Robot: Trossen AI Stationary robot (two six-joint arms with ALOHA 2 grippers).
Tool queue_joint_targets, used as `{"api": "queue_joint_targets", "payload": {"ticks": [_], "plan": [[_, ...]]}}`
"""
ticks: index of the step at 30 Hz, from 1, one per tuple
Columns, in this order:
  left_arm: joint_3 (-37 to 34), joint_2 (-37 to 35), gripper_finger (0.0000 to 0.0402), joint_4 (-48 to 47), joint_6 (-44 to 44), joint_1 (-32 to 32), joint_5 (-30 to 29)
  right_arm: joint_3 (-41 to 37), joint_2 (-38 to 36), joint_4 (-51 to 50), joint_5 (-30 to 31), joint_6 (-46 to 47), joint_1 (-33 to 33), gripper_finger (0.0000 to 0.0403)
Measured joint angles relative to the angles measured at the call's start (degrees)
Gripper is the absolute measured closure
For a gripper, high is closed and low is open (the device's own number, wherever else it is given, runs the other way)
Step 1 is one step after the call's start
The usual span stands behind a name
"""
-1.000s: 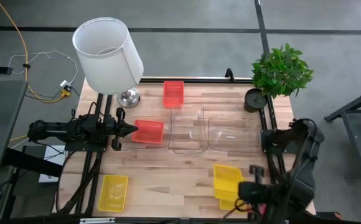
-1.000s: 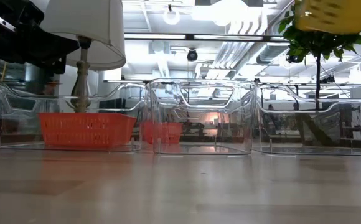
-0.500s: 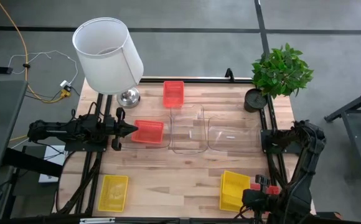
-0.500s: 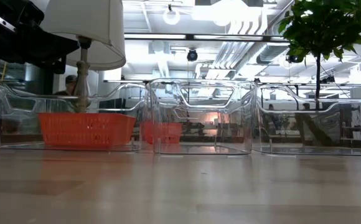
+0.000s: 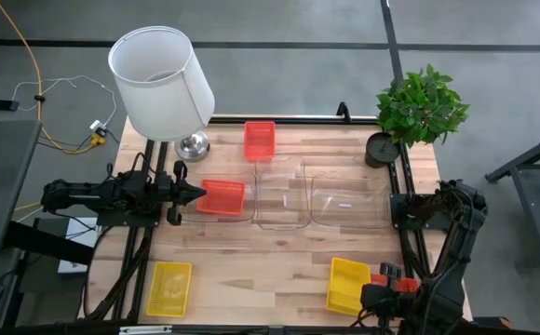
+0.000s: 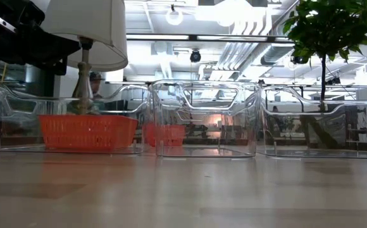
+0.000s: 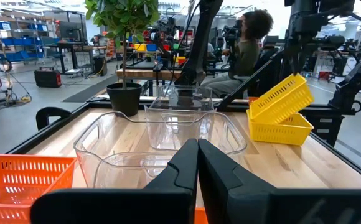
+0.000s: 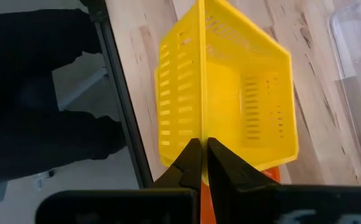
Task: Stack baskets by color
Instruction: Stack the top yellow bin on the bottom right yellow bin
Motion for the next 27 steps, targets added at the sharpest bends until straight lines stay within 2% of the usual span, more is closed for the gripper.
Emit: {"api": "queue_joint_targets", "payload": {"ticks": [27], "plan": [[0.0, 0.0, 0.0401, -0.01, 0.0, 0.0, 0.0, 0.02, 0.0, -0.37, 1.18, 0.0, 0.0, 0.0402]]}}
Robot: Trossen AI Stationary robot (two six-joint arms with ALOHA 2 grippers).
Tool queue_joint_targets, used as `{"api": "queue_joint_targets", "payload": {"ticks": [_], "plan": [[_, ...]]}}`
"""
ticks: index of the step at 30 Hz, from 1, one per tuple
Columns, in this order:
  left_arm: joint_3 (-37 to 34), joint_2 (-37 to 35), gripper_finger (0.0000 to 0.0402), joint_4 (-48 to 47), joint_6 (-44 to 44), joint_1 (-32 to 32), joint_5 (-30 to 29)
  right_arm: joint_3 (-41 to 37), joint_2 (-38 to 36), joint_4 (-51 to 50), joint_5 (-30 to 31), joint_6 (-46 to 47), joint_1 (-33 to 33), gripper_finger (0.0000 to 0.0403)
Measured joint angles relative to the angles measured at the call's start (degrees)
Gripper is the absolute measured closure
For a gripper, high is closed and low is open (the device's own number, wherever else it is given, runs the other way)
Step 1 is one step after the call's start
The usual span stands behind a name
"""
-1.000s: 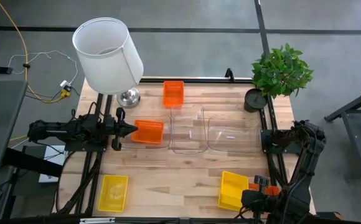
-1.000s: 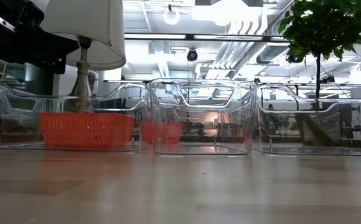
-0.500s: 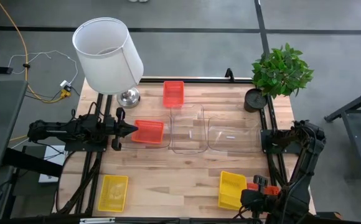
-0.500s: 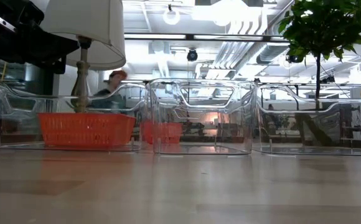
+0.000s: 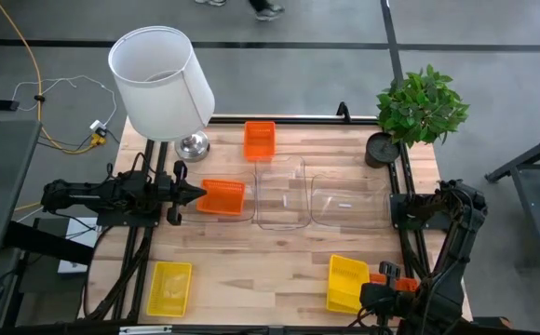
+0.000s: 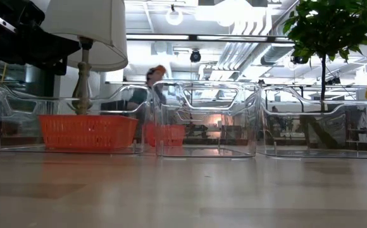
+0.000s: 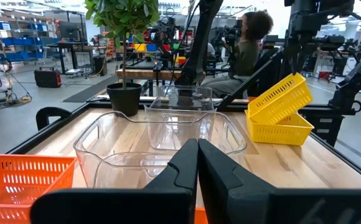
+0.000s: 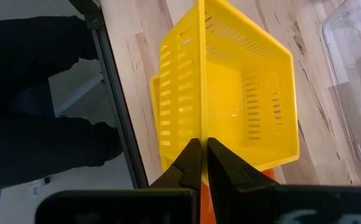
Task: Stack baskets by color
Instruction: Stack the top yellow bin on the bottom right yellow bin, then stack the left yellow bin on the right yellow bins
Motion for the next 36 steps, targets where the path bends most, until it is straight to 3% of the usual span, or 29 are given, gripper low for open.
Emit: {"api": "queue_joint_targets", "payload": {"ticks": [4, 14, 20, 27, 32, 36], "plan": [[0.0, 0.0, 0.0401, 0.0, 0.0, -0.01, 0.0, 0.0, 0.0, -0.06, 0.0, 0.49, 0.0, 0.0389], [0.02, 0.0, 0.0401, 0.0, 0.0, 0.01, 0.0, 0.02, 0.0, -2.01, 0.48, 1.49, -0.06, 0.0305], [0.01, 0.0, 0.0401, 0.0, 0.0, 0.0, 0.0, 0.02, 0.0, -0.98, 0.82, 1.26, -0.15, 0.0293], [0.02, 0.0, 0.0401, 0.01, 0.02, 0.0, 0.0, 0.07, 0.62, 5.68, 9.11, -8.42, -2.45, 0.0293], [0.02, 0.0, 0.0401, 0.0, 0.0, 0.0, 0.01, 0.09, 3.67, 2.09, 24.21, -13.9, -5.75, 0.0293], [0.0, 0.0, 0.0401, 0.0, 0.01, 0.0, 0.0, -0.04, 5.18, -4.68, 24.62, -12.89, -10.21, 0.0292]]}}
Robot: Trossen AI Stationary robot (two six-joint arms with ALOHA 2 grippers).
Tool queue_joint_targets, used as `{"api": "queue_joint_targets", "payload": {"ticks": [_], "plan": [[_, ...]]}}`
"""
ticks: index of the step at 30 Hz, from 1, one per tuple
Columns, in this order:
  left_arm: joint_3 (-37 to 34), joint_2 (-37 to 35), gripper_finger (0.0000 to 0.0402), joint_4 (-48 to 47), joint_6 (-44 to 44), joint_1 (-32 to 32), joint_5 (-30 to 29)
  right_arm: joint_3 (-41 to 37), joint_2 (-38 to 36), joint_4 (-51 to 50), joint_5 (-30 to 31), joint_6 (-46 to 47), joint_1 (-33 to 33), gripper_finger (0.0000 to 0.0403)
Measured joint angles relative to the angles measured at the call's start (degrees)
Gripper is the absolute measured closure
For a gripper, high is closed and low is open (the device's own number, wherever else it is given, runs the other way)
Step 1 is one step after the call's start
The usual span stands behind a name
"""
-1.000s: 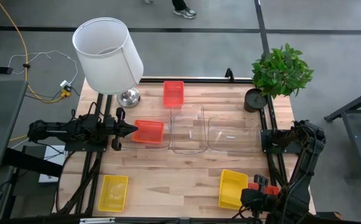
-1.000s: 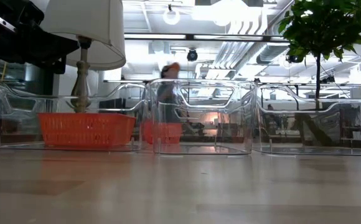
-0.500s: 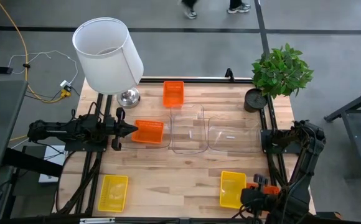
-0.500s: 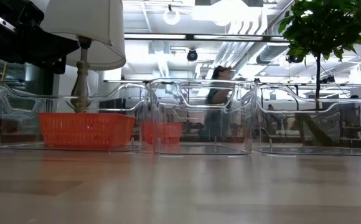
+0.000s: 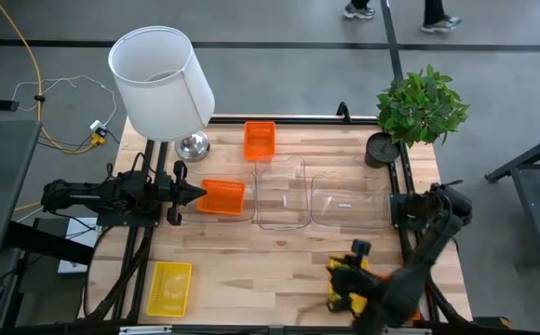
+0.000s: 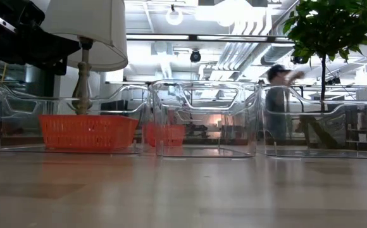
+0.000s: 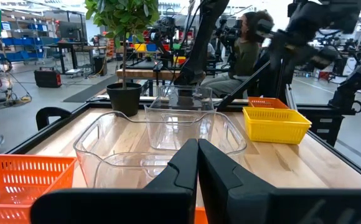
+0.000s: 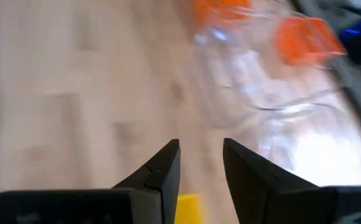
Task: Stack baskets by color
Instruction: Stack the left yellow bin on the right yellow bins
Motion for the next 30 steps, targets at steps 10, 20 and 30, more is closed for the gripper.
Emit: {"api": "queue_joint_targets", "payload": {"ticks": [10, 20, 30], "plan": [[0.01, -0.01, 0.0401, 0.01, 0.0, 0.0, 0.0, -22.27, -11.03, 10.44, -1.09, 5.49, -1.18, 0.0292], [0.01, 0.0, 0.0401, 0.01, -0.01, 0.0, 0.0, -58.92, -28.56, 90.62, 9.34, -40.81, -2.06, 0.0292], [0.01, 0.0, 0.0401, 2.31, -2.21, 0.0, 0.0, -75.07, -29.79, 139.54, -20.72, -66.99, -22.98, 0.0292]]}}
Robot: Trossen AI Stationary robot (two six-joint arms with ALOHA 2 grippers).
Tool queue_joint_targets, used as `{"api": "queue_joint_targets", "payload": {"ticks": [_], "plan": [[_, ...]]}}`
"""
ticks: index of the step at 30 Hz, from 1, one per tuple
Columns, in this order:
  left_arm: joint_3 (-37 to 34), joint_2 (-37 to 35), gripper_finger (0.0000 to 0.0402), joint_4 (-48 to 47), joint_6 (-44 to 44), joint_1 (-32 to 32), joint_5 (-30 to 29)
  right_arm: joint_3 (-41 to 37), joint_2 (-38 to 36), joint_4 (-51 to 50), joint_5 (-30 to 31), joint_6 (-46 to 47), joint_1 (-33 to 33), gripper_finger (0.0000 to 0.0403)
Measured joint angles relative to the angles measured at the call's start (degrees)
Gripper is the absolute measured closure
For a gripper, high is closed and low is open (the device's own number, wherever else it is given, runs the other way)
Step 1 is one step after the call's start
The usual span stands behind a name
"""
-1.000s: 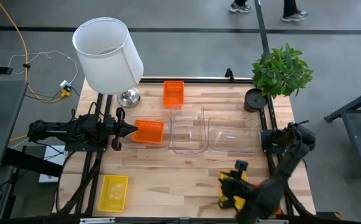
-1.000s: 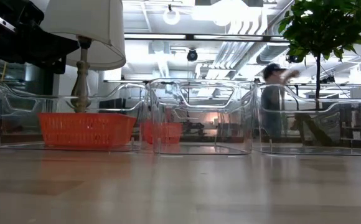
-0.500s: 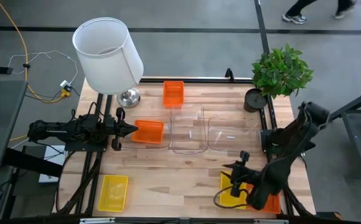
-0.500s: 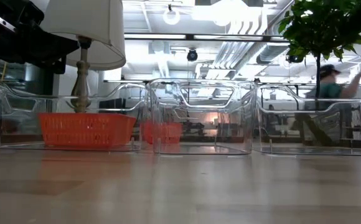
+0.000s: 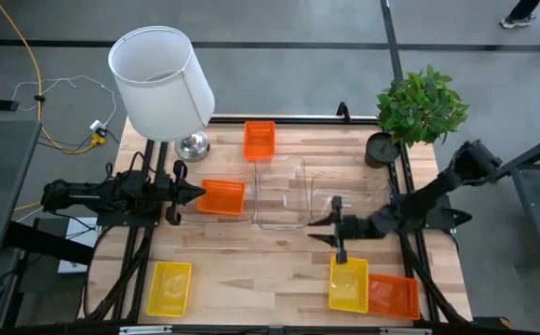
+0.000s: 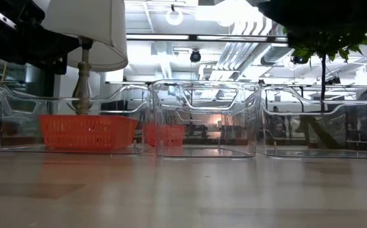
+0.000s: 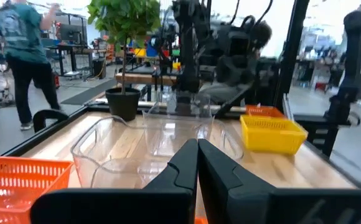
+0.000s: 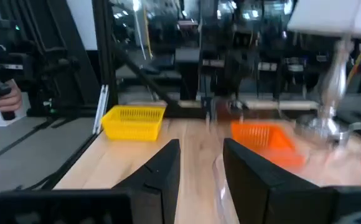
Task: Stack baskets by color
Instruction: Stack the left yellow bin on the right yellow bins
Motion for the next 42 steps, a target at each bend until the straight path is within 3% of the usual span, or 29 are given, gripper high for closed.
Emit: {"api": "queue_joint_targets", "payload": {"ticks": [6, 11, 16, 22, 25, 28, 32, 42], "plan": [[-0.01, 0.02, 0.0401, 10.17, -2.76, -0.01, 0.02, 3.53, 0.02, -0.43, -9.73, -5.71, -7.9, 0.0292], [0.05, 3.22, 0.0379, 19.94, -9.26, -1.96, 4.56, 4.91, 0.04, -5.35, -9.94, -9.77, -12.19, 0.0292], [3.89, 13.05, 0.0312, 20.95, -7.86, -8.01, -1.29, 5.0, 0.07, -5.86, -11.47, -9.73, -14.66, 0.0292], [15.23, 28.12, 0.0214, 20.59, 0.9, -15.1, -6.03, 5.02, 0.07, -4.8, -13.71, -10.18, -14.73, 0.0292], [22.82, 34.1, 0.0181, 13.86, 2.59, -18.63, -5.4, 5.02, 0.07, -4.87, -14.7, -9.64, -14.71, 0.0292], [30.7, 38.96, 0.0168, 0.37, 2.04, -22.98, -5.98, 5.02, 0.07, -5.32, -15.78, -7.93, -14.58, 0.0292], [38.71, 46.27, 0.0168, -15.07, -5.36, -29.88, -7.35, 5.02, 0.07, -6.74, -16.03, -6.42, -13.95, 0.0292], [42.0, 62.28, 0.017, -30.08, -31.58, -46.19, -11.33, 5.02, 0.07, -6.64, -16.06, -6.27, -11.71, 0.0292]]}}
